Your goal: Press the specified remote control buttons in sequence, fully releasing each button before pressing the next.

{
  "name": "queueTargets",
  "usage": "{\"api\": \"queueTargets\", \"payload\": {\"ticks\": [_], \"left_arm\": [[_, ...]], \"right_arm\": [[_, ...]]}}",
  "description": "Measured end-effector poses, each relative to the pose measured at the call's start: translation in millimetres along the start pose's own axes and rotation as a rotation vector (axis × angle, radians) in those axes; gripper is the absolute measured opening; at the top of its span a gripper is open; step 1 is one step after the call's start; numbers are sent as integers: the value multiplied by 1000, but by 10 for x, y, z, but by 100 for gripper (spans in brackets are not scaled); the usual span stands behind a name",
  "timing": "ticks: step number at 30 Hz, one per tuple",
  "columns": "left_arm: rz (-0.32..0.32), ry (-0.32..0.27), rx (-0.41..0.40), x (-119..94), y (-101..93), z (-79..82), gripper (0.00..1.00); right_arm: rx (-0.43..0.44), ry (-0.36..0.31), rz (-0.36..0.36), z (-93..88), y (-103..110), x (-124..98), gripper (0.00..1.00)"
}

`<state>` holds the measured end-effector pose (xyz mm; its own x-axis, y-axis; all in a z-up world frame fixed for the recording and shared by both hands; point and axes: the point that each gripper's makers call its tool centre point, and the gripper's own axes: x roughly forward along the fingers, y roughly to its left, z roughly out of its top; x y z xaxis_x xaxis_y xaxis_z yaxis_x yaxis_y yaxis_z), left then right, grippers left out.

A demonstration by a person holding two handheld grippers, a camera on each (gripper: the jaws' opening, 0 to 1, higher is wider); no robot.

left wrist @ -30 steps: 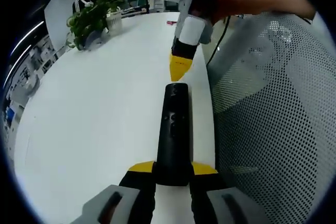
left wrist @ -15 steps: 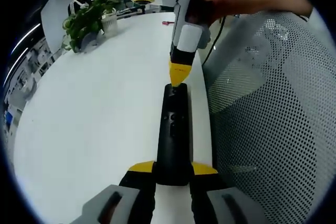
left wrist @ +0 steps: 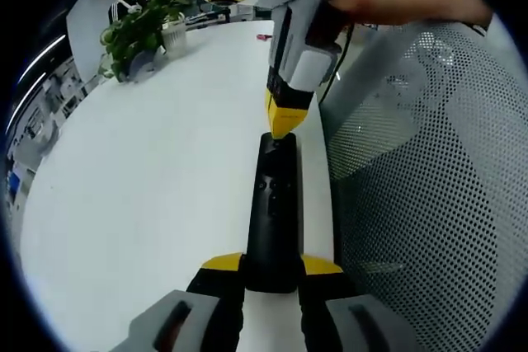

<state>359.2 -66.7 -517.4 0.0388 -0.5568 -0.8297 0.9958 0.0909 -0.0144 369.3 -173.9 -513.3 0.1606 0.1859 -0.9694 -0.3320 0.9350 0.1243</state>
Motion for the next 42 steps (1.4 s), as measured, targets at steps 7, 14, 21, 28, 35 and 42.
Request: {"api": "queueTargets", "payload": {"ticks": [7, 14, 21, 28, 35, 42], "left_arm": [[1, -2, -1, 1, 2, 0, 25], [3, -6, -5, -1, 3, 1, 25], [2, -8, -5, -2, 1, 0, 25], [2, -10, -4, -3, 3, -1, 25], [1, -11, -2, 1, 3, 2, 25], [1, -12, -3, 2, 1, 3, 25]], "right_arm": [[39, -3, 26, 8, -9, 1, 0], [36, -6, 29, 8, -8, 1, 0], [48, -8, 36, 9, -10, -3, 0], [40, -28, 76, 63, 83, 1, 0], [18, -20, 83, 52, 124, 12, 0], [5, -5, 89, 27, 153, 19, 0]]}}
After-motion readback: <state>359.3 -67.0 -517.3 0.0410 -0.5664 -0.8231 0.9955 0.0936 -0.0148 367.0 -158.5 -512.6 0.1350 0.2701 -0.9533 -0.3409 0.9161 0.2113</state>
